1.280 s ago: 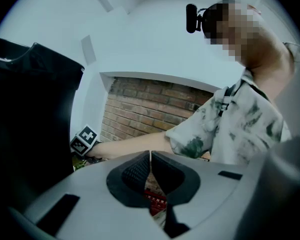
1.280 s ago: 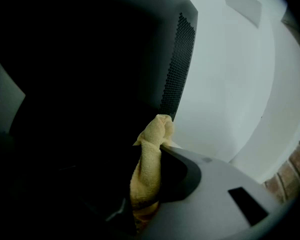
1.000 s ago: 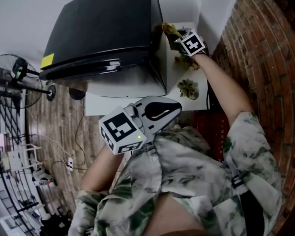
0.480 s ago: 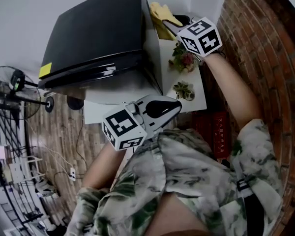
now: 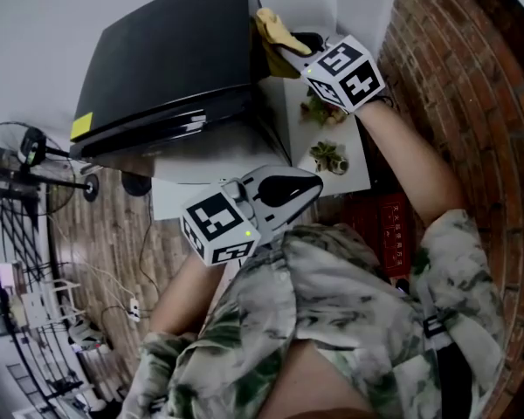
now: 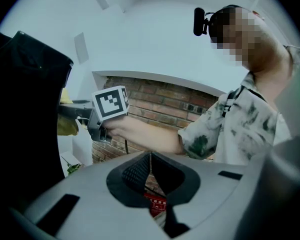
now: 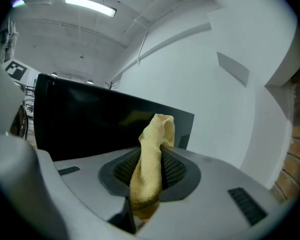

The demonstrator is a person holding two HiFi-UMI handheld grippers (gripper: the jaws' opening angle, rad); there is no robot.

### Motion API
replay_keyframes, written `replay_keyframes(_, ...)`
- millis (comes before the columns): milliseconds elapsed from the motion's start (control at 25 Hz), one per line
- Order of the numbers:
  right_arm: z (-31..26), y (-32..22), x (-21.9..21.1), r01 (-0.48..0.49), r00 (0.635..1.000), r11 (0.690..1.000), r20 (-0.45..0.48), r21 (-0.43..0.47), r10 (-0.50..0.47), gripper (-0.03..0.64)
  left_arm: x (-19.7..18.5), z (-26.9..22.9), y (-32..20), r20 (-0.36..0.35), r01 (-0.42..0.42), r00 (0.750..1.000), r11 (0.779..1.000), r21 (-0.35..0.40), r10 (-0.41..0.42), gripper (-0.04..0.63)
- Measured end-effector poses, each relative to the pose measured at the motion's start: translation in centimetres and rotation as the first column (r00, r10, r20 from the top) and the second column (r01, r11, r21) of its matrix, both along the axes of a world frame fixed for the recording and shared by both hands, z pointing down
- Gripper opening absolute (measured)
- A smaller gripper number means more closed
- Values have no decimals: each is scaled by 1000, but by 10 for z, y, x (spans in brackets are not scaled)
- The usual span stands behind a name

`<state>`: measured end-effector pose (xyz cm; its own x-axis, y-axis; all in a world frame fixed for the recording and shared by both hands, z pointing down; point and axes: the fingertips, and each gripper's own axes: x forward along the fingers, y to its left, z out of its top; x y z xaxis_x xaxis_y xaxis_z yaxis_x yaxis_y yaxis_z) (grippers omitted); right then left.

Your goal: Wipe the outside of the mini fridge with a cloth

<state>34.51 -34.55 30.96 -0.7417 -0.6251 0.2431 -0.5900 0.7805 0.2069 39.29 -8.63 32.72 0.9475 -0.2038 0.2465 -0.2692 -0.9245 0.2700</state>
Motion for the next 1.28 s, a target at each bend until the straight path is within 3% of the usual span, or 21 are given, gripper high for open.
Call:
replay_keyframes(560, 115, -3, -8, -7, 997, 994, -82, -110, -2, 97, -6, 9, 1, 23, 50, 999, 999, -19, -49, 28)
replay_keyframes(960, 230, 10, -5, -41, 987, 965, -161, -261, -1, 97, -8, 14, 3, 35, 77, 996, 996, -37, -76, 28)
replay_keyframes(1120, 224, 10, 4, -67, 991, 959, -132, -274, 31, 97, -8, 16, 4, 33, 80, 996, 996, -44, -79, 28)
replay_keyframes(1280, 165, 13, 16, -69, 997, 975, -51, -212, 60, 96, -10, 19, 2, 24, 85, 996, 995, -53, -84, 28)
